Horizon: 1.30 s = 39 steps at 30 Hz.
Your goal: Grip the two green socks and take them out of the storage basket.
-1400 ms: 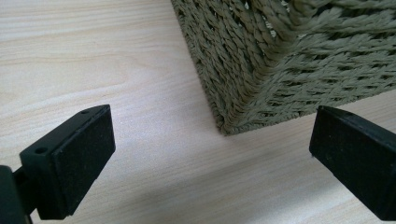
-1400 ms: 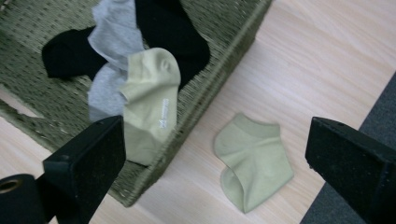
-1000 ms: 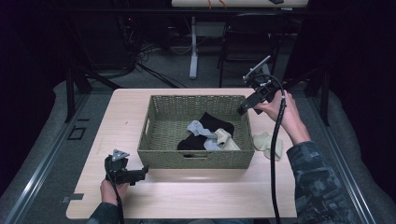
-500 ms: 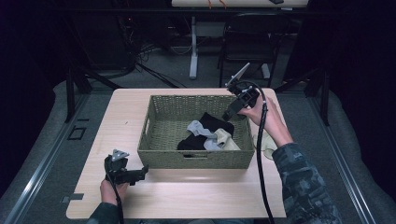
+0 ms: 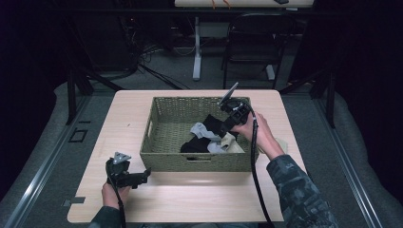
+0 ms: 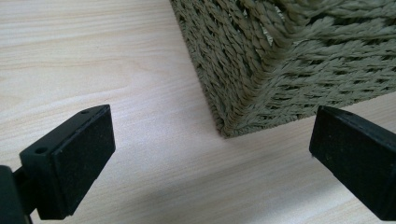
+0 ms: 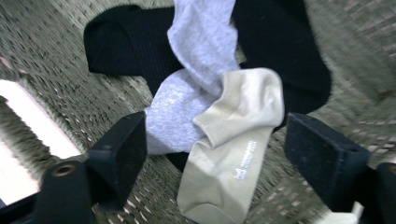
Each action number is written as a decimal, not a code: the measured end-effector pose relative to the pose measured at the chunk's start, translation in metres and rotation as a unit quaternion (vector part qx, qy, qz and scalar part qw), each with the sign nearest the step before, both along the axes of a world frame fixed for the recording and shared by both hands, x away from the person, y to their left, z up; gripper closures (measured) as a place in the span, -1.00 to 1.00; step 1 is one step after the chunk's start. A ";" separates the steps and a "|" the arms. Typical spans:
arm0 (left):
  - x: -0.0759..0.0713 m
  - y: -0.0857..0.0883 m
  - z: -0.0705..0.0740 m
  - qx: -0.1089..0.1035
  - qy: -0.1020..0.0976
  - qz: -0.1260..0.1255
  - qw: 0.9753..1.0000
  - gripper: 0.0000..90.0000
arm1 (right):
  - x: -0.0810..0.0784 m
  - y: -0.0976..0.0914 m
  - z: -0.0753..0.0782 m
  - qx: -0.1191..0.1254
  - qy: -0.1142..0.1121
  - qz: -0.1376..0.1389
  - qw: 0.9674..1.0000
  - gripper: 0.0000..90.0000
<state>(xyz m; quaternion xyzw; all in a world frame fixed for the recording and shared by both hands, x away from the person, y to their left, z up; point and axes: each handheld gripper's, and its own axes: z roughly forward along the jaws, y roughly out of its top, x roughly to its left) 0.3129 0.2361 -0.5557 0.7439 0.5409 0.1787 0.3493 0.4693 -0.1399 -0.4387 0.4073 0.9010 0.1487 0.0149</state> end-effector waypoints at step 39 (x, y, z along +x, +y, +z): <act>0.001 -0.007 0.000 -0.002 -0.005 0.002 1.000 -0.99 | 0.005 0.004 -0.009 -0.085 0.003 -0.020 0.996 0.94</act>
